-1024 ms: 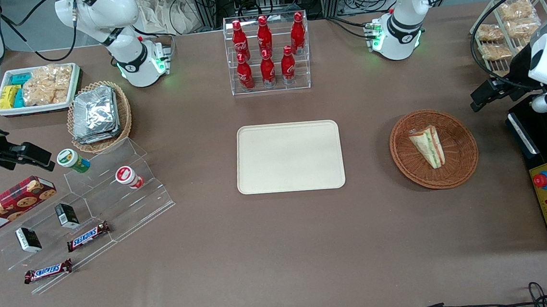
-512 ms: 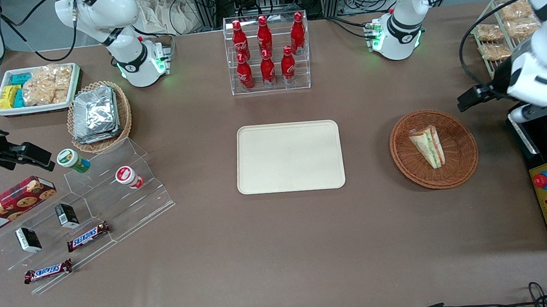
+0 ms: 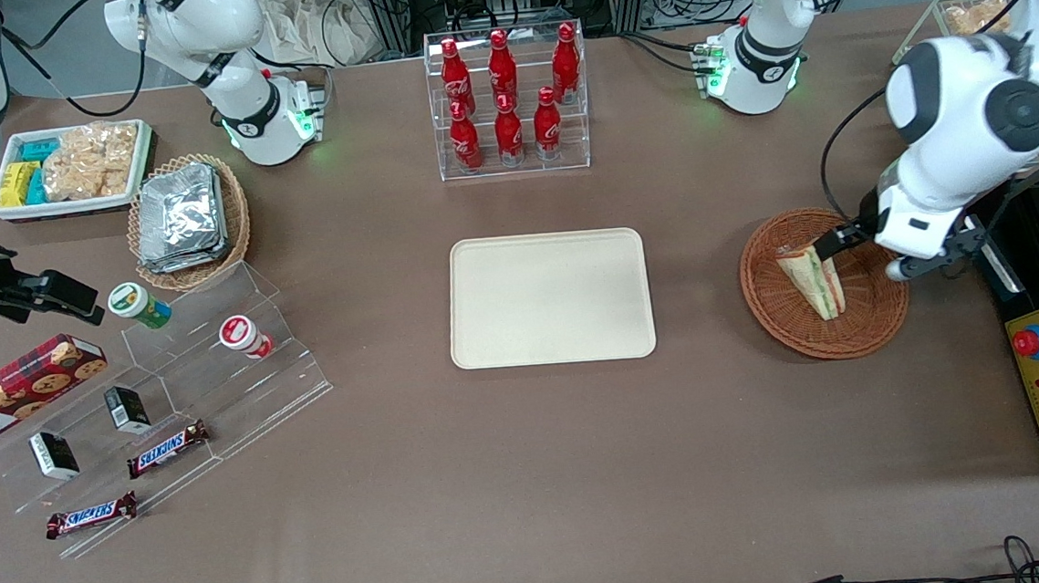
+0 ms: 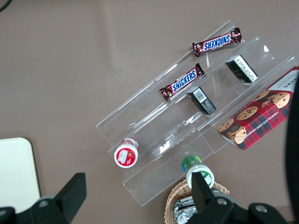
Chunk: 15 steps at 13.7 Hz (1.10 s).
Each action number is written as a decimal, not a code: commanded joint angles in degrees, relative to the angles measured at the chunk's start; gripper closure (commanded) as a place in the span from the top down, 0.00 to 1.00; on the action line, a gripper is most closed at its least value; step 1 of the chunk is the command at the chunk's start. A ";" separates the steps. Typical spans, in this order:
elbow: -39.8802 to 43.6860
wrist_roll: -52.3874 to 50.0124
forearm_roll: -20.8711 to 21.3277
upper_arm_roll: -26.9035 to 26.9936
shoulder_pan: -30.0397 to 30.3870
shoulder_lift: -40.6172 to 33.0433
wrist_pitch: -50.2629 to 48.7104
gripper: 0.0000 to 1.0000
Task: Place sandwich from basket to tray
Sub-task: 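Lower the open left gripper around the wrapped sandwich and close it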
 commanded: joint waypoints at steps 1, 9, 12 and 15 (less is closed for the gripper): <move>-6.26 -0.96 0.96 -0.14 0.31 2.44 11.12 1.00; -7.34 -0.78 2.46 0.12 0.31 11.24 19.77 0.85; -7.34 -0.78 2.46 0.21 0.39 11.68 19.68 0.00; -7.34 -0.61 2.46 0.21 0.48 11.07 19.16 0.00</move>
